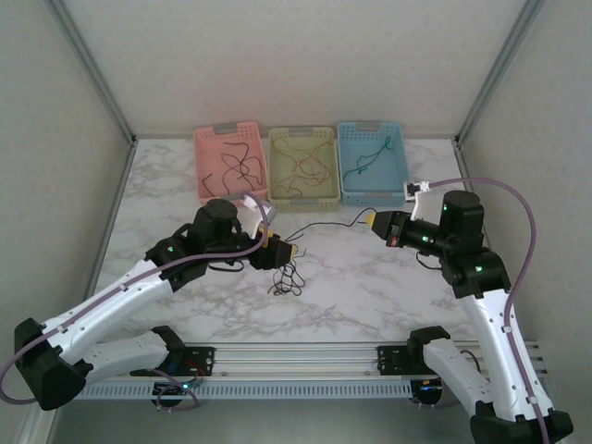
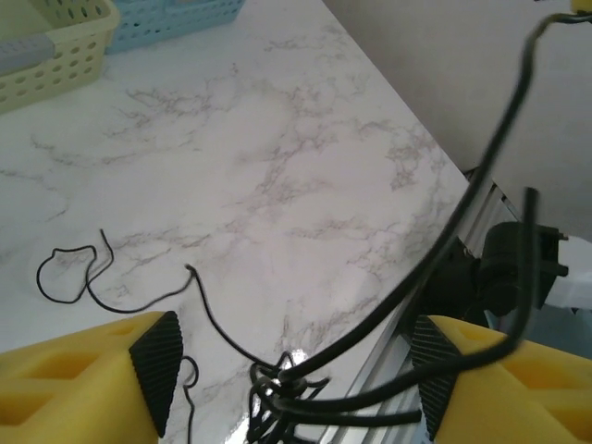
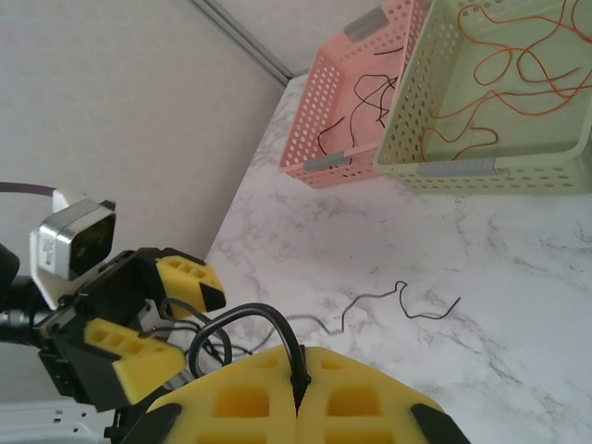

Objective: Untangle the cables

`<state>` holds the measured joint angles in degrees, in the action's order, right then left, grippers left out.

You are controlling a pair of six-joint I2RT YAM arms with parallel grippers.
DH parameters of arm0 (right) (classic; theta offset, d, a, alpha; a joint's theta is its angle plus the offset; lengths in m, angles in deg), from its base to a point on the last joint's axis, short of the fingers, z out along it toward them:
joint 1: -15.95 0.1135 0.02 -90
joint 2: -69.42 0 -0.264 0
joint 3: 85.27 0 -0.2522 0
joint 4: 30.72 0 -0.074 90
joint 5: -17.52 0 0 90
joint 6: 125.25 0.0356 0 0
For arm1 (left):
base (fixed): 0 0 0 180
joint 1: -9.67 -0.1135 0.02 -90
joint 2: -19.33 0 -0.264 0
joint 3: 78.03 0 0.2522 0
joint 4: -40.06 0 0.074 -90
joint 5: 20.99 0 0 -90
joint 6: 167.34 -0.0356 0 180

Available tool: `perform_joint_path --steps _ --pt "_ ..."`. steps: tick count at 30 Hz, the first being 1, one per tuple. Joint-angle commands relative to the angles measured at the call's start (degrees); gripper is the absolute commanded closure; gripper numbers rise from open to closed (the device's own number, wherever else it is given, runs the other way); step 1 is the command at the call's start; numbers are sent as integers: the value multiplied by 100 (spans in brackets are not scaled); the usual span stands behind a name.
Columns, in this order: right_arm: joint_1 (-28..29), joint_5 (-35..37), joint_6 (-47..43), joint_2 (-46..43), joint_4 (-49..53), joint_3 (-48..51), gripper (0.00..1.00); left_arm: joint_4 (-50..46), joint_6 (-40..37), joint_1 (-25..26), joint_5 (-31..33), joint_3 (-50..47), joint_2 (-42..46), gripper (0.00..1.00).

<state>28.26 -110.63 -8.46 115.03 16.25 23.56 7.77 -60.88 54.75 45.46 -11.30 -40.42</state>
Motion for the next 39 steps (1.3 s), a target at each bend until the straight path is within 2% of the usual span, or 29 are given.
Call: perform_joint_path --steps 1,8,12,19,25,28,33,39 --pt "40 67 57 24 80 -201 100 -381 -179 106 73 295 241 30" --pt "40 40 284 100 66 -249 100 -719 -337 175 367 636 88 40" --pt "36 122 257 118 179 -280 100 -722 -368 228 361 736 26 53" --pt "37 106 302 92 175 -245 100 -712 -408 273 404 646 -18 55" --pt "42 159 258 124 247 -236 100 -649 -355 282 418 662 -18 76" --pt "37 150 266 118 240 -218 100 -637 -346 289 464 653 -45 82" --pt "36 249 205 94 316 -201 100 -627 -308 291 578 611 21 100" --pt "39 422 184 107 366 -201 100 -684 -257 297 740 504 173 98"
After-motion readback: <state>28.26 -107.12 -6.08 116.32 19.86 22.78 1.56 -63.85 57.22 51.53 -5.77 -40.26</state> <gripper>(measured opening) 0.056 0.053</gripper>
